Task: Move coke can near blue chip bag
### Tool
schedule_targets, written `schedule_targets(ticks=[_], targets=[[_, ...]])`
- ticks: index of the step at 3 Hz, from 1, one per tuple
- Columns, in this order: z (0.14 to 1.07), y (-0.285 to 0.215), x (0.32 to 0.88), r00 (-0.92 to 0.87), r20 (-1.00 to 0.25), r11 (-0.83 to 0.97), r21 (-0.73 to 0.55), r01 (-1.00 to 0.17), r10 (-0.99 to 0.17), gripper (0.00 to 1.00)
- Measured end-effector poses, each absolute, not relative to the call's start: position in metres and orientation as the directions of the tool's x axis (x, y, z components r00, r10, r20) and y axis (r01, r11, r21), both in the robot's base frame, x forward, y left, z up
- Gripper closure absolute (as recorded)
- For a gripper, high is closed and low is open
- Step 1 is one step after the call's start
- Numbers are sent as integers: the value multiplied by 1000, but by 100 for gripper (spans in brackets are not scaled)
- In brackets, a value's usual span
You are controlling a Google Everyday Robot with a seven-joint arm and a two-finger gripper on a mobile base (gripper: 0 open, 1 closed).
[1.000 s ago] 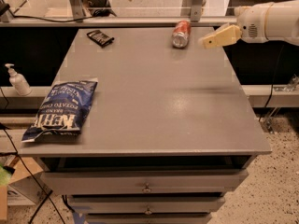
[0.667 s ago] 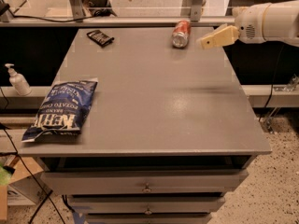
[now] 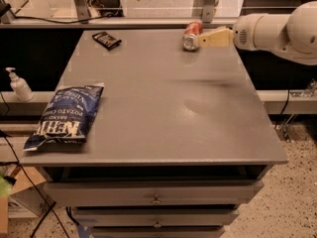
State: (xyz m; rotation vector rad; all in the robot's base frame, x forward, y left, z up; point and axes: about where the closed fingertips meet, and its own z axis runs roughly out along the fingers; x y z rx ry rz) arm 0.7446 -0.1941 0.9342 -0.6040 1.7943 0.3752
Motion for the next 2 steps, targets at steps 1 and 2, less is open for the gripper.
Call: schedule_targets(ticks=[1, 2], targets=[[916, -184, 780, -250, -959, 862, 15, -507, -131, 0], [898, -171, 812, -282, -956, 883, 63, -464, -80, 0]])
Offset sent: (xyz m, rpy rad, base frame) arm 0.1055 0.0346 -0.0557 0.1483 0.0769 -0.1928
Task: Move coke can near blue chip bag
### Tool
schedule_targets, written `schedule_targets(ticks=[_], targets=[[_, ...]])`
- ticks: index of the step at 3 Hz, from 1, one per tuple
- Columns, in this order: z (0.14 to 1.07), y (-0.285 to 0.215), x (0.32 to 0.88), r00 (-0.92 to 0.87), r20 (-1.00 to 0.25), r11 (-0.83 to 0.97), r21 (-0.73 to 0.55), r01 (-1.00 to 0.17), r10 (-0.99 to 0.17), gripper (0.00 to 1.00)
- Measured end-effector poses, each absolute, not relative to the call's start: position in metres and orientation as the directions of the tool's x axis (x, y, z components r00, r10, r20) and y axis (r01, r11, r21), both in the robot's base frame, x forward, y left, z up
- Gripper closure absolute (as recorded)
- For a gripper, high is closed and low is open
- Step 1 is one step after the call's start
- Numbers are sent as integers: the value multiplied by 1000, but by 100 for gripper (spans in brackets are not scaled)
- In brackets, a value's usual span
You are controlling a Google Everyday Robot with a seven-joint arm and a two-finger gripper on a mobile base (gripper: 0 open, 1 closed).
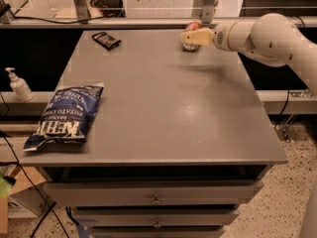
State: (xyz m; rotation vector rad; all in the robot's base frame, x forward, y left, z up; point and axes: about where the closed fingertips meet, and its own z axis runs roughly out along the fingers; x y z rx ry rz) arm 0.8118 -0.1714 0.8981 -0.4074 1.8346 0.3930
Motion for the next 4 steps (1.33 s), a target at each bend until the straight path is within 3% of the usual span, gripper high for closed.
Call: schedule_targets(ticks=[2, 3, 4], targets=[[871, -152, 858, -336, -942, 898, 129, -420, -22, 0], [860, -145, 873, -362, -932, 902, 147, -406, -11, 8], [851, -142, 881, -387, -922, 905, 153, -398, -15, 26]])
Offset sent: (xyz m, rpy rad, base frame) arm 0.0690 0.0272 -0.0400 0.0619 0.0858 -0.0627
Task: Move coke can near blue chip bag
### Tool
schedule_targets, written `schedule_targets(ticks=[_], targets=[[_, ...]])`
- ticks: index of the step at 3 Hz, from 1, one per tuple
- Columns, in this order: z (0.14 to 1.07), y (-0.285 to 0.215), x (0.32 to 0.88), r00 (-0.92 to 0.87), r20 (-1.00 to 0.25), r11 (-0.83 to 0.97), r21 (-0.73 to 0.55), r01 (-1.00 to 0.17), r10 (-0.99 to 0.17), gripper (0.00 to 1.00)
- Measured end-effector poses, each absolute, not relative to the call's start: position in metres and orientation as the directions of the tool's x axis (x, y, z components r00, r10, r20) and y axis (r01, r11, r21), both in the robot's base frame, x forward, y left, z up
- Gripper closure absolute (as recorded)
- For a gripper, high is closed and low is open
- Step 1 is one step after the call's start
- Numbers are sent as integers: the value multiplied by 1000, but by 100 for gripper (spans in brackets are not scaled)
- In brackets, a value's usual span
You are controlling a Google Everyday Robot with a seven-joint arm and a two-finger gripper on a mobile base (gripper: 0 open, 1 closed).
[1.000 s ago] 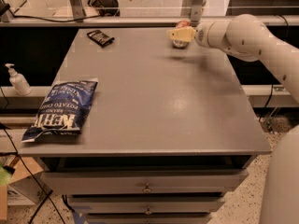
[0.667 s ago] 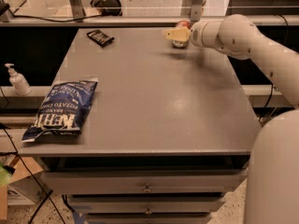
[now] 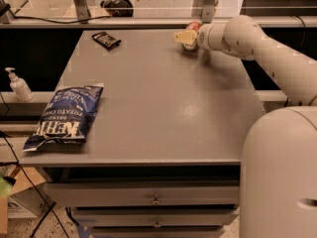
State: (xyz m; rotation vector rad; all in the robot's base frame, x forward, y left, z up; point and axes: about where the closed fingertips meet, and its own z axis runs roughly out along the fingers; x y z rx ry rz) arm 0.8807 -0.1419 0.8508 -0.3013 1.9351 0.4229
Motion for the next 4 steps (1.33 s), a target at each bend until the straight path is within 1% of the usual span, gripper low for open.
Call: schedule_targets(ticks=[2, 3, 4], targets=[[860, -141, 878, -368, -926, 901, 86, -426, -86, 72], [879, -141, 865, -325, -936, 887, 30, -462, -137, 95], [921, -146, 840, -223, -959, 859, -38, -511, -175, 100]])
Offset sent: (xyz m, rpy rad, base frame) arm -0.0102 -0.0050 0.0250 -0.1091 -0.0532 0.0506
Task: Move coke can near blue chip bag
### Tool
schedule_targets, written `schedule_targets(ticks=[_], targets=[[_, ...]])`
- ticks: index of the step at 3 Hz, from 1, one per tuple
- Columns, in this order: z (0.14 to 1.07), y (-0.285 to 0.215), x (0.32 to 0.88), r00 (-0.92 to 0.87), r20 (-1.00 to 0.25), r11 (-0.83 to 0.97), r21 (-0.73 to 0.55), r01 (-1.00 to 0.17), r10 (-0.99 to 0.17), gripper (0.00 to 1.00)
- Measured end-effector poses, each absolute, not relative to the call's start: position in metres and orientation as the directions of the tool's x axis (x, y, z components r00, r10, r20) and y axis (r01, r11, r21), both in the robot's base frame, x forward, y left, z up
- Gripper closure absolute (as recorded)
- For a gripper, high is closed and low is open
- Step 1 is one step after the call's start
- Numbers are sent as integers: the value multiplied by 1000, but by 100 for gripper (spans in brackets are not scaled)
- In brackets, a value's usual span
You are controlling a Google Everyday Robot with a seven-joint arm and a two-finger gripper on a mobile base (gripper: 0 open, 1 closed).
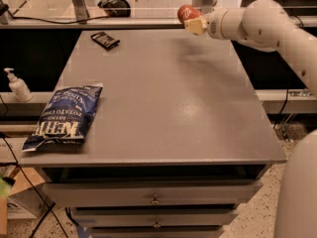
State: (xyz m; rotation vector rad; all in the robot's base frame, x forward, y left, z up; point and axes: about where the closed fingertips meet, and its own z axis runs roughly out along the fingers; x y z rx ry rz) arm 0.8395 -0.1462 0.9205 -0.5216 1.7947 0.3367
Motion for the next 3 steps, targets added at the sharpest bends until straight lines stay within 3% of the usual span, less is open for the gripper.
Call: schedule_targets(ticks=[1, 3], targets=[[956, -148, 806, -124, -975, 823, -84, -561, -184, 100], [962, -134, 800, -89, -974, 793, -115, -598, -209, 100]])
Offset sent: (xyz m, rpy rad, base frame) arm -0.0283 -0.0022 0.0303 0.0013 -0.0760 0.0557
